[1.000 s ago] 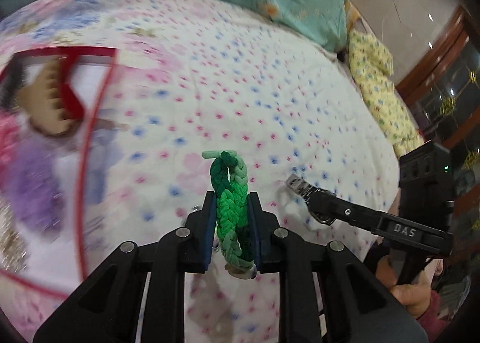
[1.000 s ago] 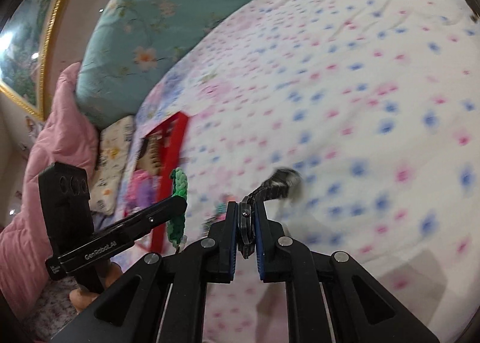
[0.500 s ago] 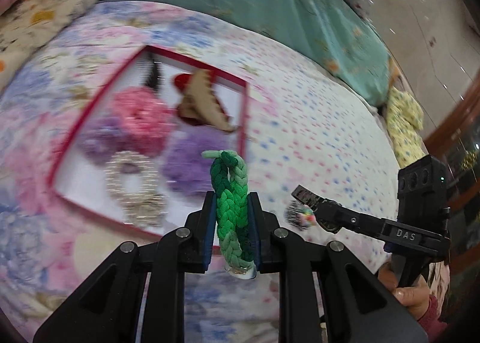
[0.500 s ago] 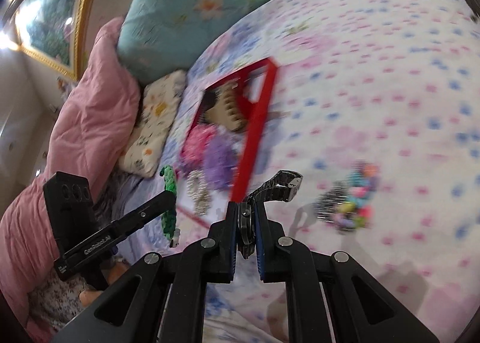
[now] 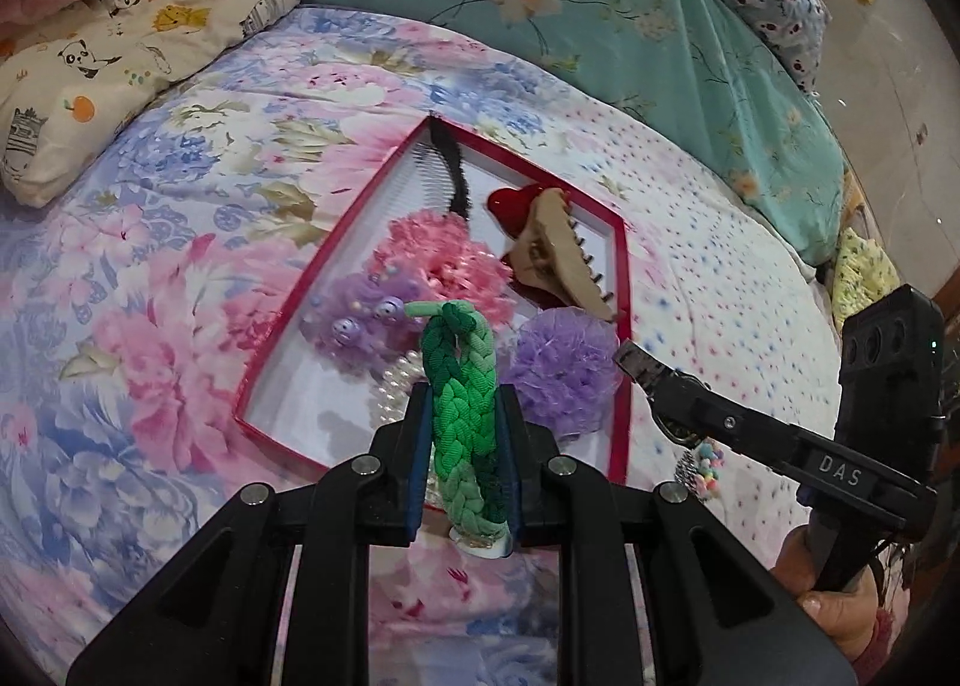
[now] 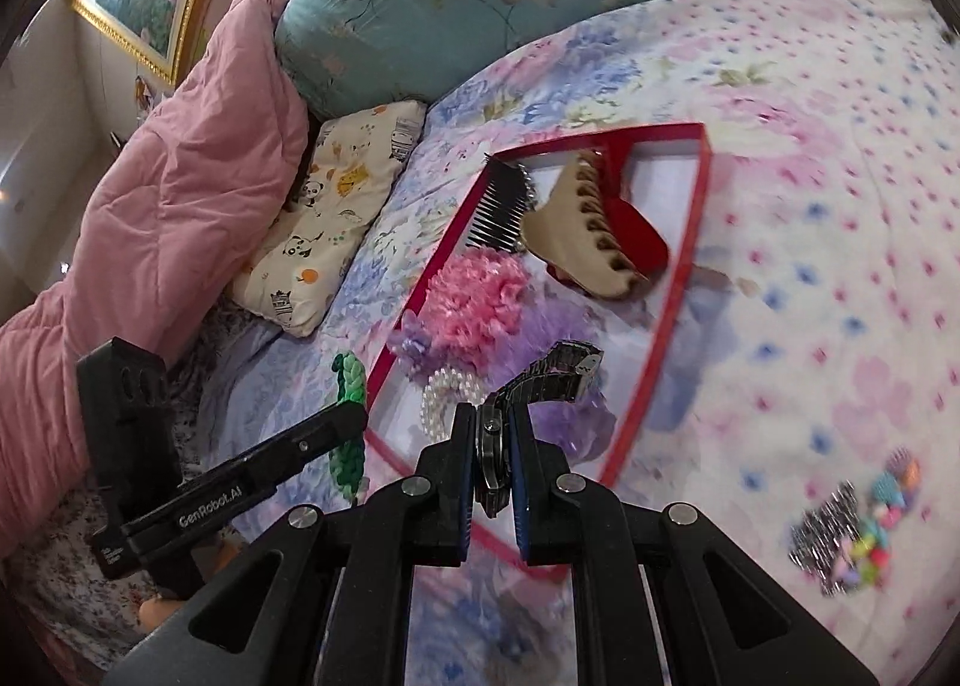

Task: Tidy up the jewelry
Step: 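Carry the green bracelet with the left tool while the right tool carries the watch into the tray, then open the left tool to release the bracelet while the right tool releases the watch in the tray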

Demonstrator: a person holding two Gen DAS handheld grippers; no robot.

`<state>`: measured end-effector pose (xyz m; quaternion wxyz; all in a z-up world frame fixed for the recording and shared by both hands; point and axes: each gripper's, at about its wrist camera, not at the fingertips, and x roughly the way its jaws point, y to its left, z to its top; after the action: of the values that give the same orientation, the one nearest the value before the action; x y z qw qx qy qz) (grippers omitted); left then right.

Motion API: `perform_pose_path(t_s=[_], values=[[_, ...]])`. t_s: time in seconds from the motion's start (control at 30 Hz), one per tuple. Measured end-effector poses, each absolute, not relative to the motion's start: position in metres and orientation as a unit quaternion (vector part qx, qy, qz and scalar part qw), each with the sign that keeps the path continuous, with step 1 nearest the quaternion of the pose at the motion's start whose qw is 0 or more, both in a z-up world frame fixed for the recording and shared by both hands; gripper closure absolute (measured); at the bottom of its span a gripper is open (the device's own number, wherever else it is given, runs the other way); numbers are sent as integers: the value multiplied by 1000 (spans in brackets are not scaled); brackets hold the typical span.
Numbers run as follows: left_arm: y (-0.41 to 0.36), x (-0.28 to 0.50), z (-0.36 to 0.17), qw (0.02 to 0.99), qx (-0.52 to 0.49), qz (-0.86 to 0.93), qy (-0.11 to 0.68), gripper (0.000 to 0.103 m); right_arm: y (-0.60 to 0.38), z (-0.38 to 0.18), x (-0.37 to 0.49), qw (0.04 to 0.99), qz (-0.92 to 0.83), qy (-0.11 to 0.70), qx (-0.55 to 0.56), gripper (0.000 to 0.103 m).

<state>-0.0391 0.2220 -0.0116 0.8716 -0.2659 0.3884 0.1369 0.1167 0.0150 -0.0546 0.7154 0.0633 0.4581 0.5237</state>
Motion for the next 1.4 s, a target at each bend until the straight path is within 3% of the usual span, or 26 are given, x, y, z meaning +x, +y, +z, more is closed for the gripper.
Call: perform_pose_path(t_s=[0.57,1.07,1.4], values=[[247,-18,-55,849,-287,152,417,85,66,-104,132,717,515,470,18,93],[248,-13,-65,838,-292,153,434,84,70,-96,125,727,508,461,-8,89],[249,-14,-66,835,-290,158,439,76,66,-96,128,727,503,467,-3,87]])
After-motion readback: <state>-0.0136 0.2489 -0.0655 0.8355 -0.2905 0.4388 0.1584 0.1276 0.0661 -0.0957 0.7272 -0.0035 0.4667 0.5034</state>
